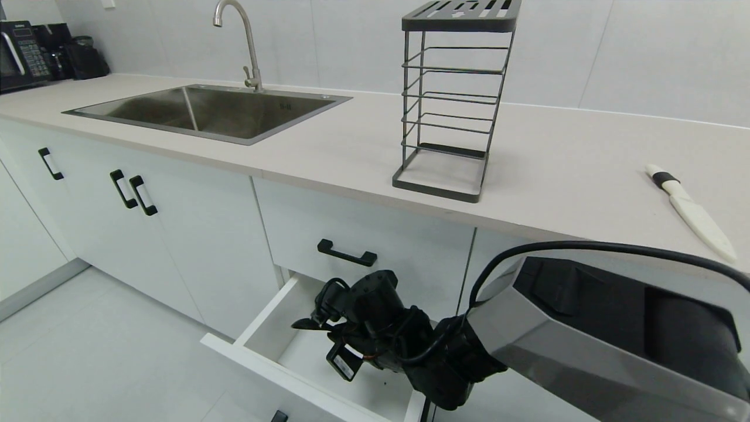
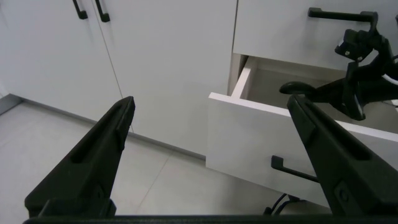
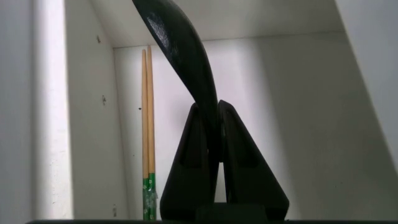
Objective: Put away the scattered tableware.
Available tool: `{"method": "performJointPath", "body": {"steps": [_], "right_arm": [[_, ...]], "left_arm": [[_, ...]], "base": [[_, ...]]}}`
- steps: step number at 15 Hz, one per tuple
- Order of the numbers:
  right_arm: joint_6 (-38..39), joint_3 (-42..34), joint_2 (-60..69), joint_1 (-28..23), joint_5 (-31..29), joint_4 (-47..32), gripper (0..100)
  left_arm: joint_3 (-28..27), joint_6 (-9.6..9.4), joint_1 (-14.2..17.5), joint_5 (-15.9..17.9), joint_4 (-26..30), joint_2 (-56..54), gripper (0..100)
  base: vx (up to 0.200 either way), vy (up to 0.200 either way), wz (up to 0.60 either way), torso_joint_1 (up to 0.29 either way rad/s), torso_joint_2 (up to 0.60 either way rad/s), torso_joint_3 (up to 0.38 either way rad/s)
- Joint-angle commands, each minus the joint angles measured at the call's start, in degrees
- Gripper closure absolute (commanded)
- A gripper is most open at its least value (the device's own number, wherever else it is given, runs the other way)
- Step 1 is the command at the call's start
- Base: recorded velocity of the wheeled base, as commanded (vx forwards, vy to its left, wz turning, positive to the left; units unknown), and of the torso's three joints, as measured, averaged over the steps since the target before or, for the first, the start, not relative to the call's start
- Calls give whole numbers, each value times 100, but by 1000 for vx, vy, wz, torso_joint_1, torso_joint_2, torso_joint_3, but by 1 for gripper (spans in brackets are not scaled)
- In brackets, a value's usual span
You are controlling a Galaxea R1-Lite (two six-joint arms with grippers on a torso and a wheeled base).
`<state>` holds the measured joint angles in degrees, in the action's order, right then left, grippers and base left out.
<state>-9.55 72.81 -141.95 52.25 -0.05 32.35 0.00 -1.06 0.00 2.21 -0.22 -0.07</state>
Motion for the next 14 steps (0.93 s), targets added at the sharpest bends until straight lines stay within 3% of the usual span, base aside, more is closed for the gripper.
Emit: {"method": "performJointPath", "body": {"steps": [1,5,7,14], "right_arm": [[-3,137,-237,-57,-4,-10,100],[-3,435,-439,-83,-4,-71,100],[5,743,-536,-92,-118,-493,100],[111,892,-817,-39,-180,-449,100]], "left_arm": [[0,1,0,-1,-4,7,0],[0,1,0,-1,-4,7,0],[0,1,0,-1,-4,7,0],[0,1,0,-1,-4,7,0]], "base": [[0,0,0,0,0,0],[0,0,0,0,0,0],[0,0,0,0,0,0],[0,0,0,0,0,0]]}}
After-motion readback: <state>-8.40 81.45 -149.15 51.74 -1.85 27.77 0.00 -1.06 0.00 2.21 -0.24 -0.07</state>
